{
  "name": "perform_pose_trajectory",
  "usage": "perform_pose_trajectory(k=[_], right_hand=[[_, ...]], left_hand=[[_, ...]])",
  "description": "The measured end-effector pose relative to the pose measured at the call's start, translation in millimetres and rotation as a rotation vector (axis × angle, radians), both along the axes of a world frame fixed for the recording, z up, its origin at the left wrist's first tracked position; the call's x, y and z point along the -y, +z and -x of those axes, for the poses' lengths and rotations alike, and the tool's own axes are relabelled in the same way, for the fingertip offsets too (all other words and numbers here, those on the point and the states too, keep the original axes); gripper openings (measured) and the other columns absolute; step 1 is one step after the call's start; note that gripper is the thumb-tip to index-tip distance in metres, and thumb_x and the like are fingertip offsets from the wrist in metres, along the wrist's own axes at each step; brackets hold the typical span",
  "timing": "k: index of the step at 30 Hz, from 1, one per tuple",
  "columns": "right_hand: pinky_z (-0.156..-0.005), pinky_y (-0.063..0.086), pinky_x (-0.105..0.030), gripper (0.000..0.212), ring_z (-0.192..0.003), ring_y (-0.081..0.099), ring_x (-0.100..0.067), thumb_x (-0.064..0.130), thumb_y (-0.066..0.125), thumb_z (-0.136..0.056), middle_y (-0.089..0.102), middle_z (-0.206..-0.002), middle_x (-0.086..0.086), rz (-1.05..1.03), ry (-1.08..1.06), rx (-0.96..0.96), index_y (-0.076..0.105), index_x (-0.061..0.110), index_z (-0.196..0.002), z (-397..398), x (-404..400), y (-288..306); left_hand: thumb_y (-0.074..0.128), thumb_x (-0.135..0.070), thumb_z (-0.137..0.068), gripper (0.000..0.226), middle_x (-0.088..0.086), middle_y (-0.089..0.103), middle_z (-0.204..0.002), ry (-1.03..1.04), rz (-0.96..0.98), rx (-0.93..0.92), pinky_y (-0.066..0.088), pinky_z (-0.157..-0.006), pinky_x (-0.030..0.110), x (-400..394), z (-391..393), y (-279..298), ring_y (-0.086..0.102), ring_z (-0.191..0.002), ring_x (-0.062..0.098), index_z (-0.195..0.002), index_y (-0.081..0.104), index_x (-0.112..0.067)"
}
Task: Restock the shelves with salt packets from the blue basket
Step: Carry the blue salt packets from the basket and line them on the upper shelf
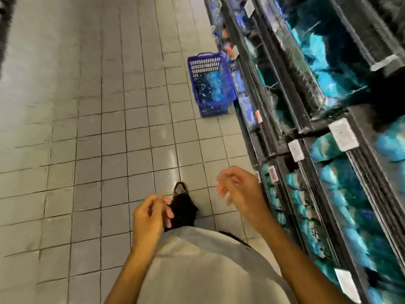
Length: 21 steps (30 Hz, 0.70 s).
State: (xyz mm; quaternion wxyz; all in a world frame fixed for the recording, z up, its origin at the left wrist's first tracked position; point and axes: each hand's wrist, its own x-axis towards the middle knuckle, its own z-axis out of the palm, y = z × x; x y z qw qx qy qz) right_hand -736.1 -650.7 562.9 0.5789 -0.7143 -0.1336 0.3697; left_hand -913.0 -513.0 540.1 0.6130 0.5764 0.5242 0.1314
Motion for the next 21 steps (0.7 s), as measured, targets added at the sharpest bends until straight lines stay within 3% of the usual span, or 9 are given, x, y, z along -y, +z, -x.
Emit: perform_pose_trajectory(k=[5,8,12,18,21], right_hand=[[-0.046,0.044,-0.026,0.02,-0.06,0.063,-0.014,0.011,0.059,-0.098,0.066,-0.068,0.001,0.046,0.025,-0.002,0.066,0.018,-0.081,-34.5,-91.0,1.9],[-0.048,0.046,-0.027,0.016,-0.061,0.063,-0.015,0.012,0.058,-0.1,0.066,-0.07,-0.001,0.062,0.013,0.018,0.064,0.007,-0.086,-49.5,-139.0,1.7],[-0.047,0.046,-0.025,0.017,-0.061,0.063,-0.016,0.004,0.054,-0.101,0.065,-0.07,-0.006,0.055,-0.078,0.008,0.064,0.003,-0.087,-68.7,-180.5,-1.8],[-0.047,0.047,-0.03,0.016,-0.063,0.063,-0.023,0.005,0.056,-0.1,0.067,-0.071,-0.009,0.167,-0.205,0.011,0.068,0.008,-0.088,-102.5,-196.5,-10.9],[-0.046,0.044,-0.031,0.016,-0.06,0.061,-0.025,0.001,0.055,-0.099,0.065,-0.067,-0.009,0.196,-0.296,-0.069,0.065,0.002,-0.087,-125.3,-199.8,-19.1]], left_hand=[[0.053,-0.019,-0.105,0.036,0.005,0.064,-0.06,0.113,0.035,-0.028,0.05,-0.056,0.034,-72.2,-0.2,-14.2,0.056,-0.053,0.018,-0.076,0.073,-0.03],[0.05,-0.013,-0.105,0.037,0.005,0.064,-0.058,0.109,0.029,-0.046,0.045,-0.045,0.024,-123.9,-15.4,-17.9,0.055,-0.049,0.015,-0.075,0.071,-0.023],[0.047,-0.005,-0.103,0.029,0.007,0.065,-0.059,0.018,0.002,-0.03,0.041,-0.042,0.018,-195.2,-53.1,-12.9,0.054,-0.045,0.013,-0.083,0.068,-0.008],[0.044,-0.007,-0.105,0.03,0.005,0.067,-0.063,-0.19,0.001,-0.025,0.042,-0.043,0.02,-279.7,-134.4,-6.3,0.056,-0.05,0.015,-0.087,0.068,-0.009],[0.044,-0.008,-0.105,0.03,0.006,0.067,-0.064,-0.281,-0.008,-0.03,0.042,-0.044,0.019,-311.5,-176.0,-9.0,0.057,-0.05,0.015,-0.086,0.067,-0.009]])
